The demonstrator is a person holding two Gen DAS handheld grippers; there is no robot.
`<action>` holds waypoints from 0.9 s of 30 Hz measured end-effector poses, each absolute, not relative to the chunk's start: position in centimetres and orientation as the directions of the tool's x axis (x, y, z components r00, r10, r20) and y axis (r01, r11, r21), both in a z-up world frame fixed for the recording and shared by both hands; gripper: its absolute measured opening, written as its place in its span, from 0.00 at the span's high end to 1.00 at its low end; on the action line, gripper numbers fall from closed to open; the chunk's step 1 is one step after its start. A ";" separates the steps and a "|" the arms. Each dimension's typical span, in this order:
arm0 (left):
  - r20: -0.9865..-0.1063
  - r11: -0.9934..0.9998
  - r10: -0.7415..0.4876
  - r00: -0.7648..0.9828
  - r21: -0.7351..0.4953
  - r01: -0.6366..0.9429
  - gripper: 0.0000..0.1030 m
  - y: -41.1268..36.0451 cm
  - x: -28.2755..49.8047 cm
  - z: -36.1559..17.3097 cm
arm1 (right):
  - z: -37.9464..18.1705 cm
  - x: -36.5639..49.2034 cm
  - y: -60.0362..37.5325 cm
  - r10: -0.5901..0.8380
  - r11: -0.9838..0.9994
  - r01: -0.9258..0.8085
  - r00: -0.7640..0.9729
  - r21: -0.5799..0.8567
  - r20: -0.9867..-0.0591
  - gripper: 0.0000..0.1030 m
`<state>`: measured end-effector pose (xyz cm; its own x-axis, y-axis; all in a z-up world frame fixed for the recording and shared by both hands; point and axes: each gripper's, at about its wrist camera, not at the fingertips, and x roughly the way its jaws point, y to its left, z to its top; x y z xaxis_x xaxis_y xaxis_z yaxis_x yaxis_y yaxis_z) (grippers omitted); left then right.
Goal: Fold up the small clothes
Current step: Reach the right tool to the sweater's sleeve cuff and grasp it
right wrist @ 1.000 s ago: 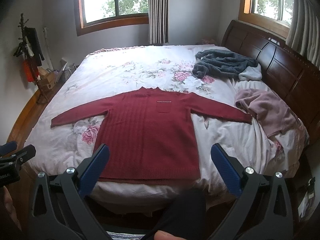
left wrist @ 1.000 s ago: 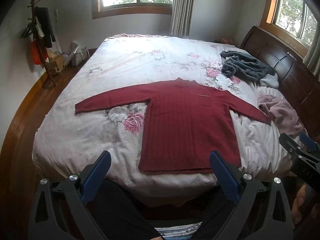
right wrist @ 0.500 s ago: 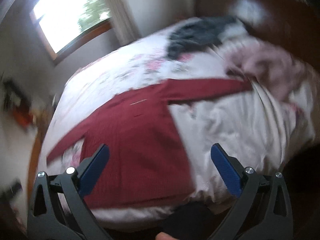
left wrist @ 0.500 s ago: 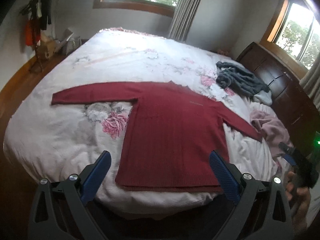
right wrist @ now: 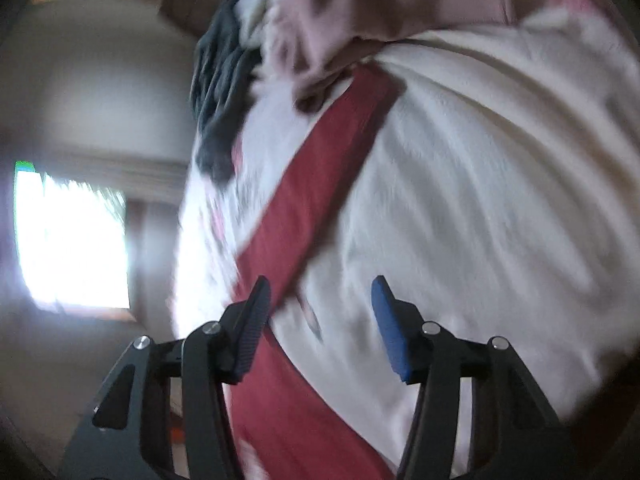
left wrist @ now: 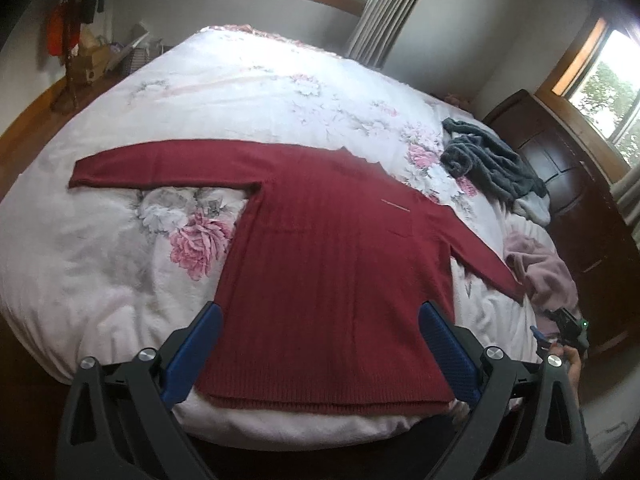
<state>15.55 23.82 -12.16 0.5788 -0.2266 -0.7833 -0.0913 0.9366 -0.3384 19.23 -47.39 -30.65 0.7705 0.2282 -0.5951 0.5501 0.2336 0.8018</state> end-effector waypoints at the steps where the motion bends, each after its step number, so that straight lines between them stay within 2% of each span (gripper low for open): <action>1: -0.793 0.936 -0.225 0.566 -0.337 -0.100 0.04 23.6 16.1 -12.7 | -31.4 19.8 -48.7 0.216 0.196 0.549 0.784 0.812 -0.582 0.52; 3: -0.808 0.938 -0.226 0.544 -0.332 -0.104 0.04 23.3 17.0 -13.5 | -32.9 21.2 -51.4 0.191 0.131 0.547 0.804 0.827 -0.563 0.55; 9: -0.835 0.942 -0.241 0.494 -0.324 -0.088 0.04 21.2 18.7 -15.6 | -37.0 25.4 -57.3 0.125 0.007 0.565 0.818 0.825 -0.561 0.55; 20: -0.858 0.932 -0.284 0.428 -0.353 -0.088 0.04 19.3 20.5 -18.2 | -40.1 30.0 -59.9 0.095 0.032 0.635 0.767 0.772 -0.635 0.57; 25: -0.868 0.934 -0.281 0.410 -0.345 -0.089 0.04 19.1 20.6 -18.8 | -40.4 31.2 -60.3 0.077 0.026 0.626 0.776 0.780 -0.625 0.56; 26: -0.867 0.935 -0.280 0.411 -0.344 -0.089 0.04 19.1 20.6 -18.7 | -40.2 30.9 -59.6 0.074 0.031 0.628 0.774 0.778 -0.628 0.64; 27: -0.867 0.935 -0.279 0.413 -0.344 -0.089 0.04 19.1 20.6 -18.7 | -40.1 31.2 -59.6 0.077 0.042 0.630 0.772 0.775 -0.631 0.81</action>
<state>20.56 19.11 -18.70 0.4129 -0.2794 -0.8669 -0.0893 0.9348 -0.3438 31.16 -59.64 -40.14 0.7716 0.0773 -0.6314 0.6301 0.0424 0.7753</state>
